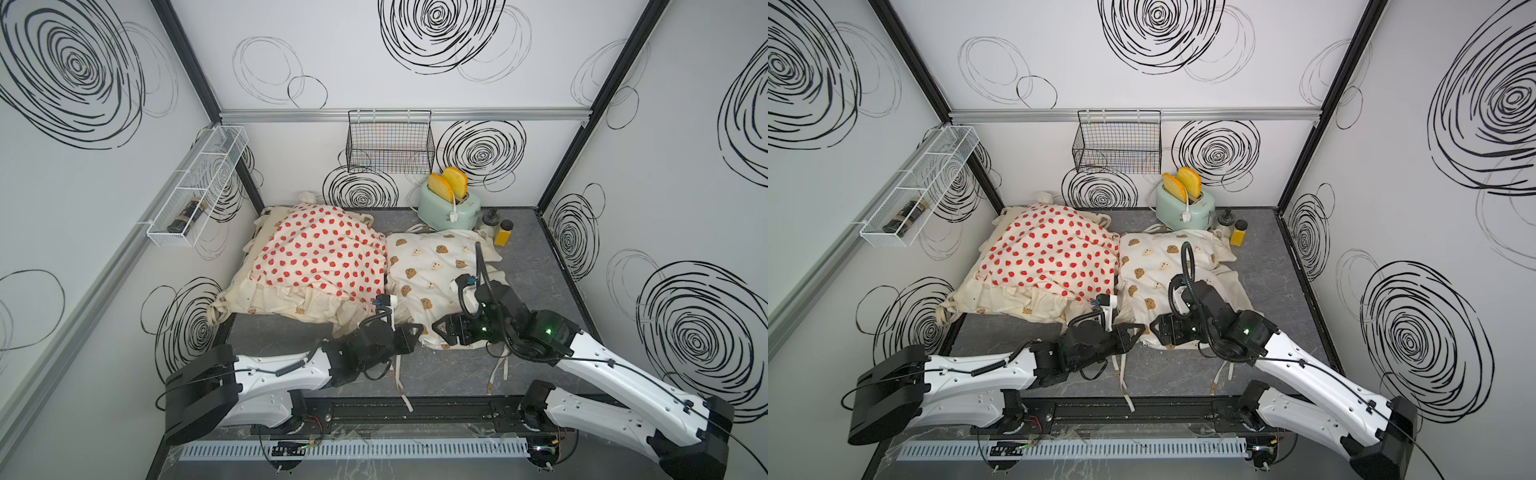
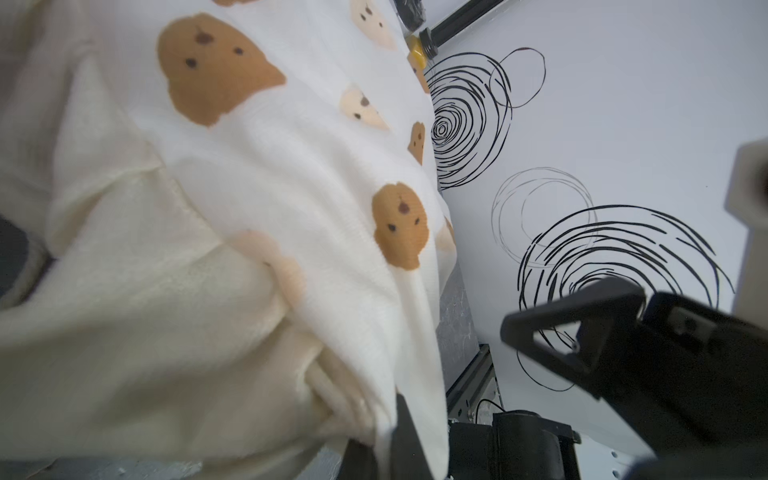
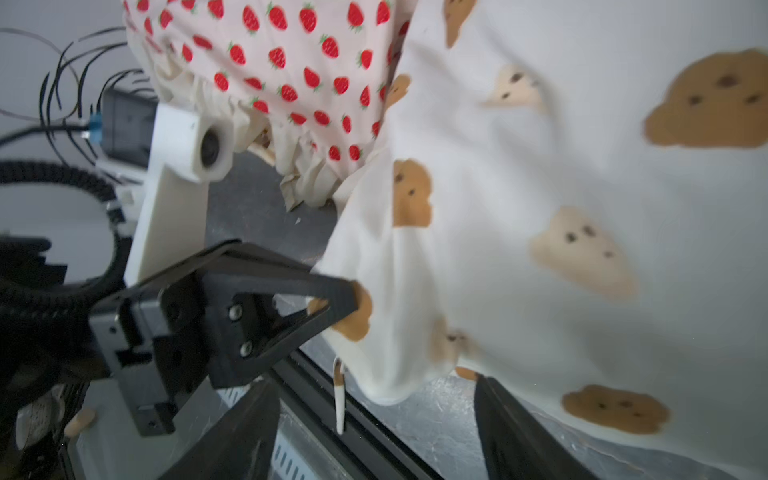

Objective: Zip up pillowcases
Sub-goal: Zip the zipper on the pillowcase.

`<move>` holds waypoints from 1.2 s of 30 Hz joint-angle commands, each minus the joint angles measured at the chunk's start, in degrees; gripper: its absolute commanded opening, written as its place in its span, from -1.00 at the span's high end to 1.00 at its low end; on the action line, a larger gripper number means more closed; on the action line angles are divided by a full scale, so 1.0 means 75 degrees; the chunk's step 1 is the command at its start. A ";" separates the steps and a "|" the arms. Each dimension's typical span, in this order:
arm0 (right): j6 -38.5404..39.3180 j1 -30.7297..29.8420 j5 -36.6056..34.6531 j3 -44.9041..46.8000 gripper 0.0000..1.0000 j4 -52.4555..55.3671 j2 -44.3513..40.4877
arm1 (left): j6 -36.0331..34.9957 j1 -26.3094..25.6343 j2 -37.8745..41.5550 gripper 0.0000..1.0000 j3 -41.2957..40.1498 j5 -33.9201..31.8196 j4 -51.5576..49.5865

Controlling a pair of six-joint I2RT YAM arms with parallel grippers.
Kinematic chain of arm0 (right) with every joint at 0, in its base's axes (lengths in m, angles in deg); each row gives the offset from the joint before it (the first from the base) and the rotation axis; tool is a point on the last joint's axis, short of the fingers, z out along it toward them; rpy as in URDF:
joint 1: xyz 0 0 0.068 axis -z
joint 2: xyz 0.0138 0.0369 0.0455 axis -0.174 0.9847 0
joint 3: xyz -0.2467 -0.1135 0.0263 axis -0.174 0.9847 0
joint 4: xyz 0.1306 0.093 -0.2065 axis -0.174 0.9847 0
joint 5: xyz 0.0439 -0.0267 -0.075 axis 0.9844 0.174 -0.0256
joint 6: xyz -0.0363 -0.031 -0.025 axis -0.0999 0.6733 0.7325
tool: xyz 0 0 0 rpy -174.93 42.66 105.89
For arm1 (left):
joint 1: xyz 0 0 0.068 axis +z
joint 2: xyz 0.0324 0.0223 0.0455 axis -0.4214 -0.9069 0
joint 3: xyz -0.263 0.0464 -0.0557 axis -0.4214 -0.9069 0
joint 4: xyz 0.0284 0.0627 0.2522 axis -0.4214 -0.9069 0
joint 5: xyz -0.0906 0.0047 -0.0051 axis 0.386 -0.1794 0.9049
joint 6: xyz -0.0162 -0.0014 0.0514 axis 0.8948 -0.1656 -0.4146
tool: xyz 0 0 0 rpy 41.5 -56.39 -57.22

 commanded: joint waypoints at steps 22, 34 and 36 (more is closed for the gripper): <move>-0.1491 -0.0845 -0.1121 0.0546 0.35 -0.0623 -0.0887 | -0.0361 0.0742 -0.0095 1.00 0.1444 0.0610 0.0395; -0.1099 -0.0562 -0.0752 0.0563 0.17 -0.1898 -0.0699 | -0.0058 0.0708 0.0137 1.00 0.0984 0.0543 0.0567; -0.1203 -0.0437 -0.0429 0.0761 0.17 -0.2225 -0.0608 | -0.0010 0.0697 0.0154 1.00 0.0964 0.0546 0.0612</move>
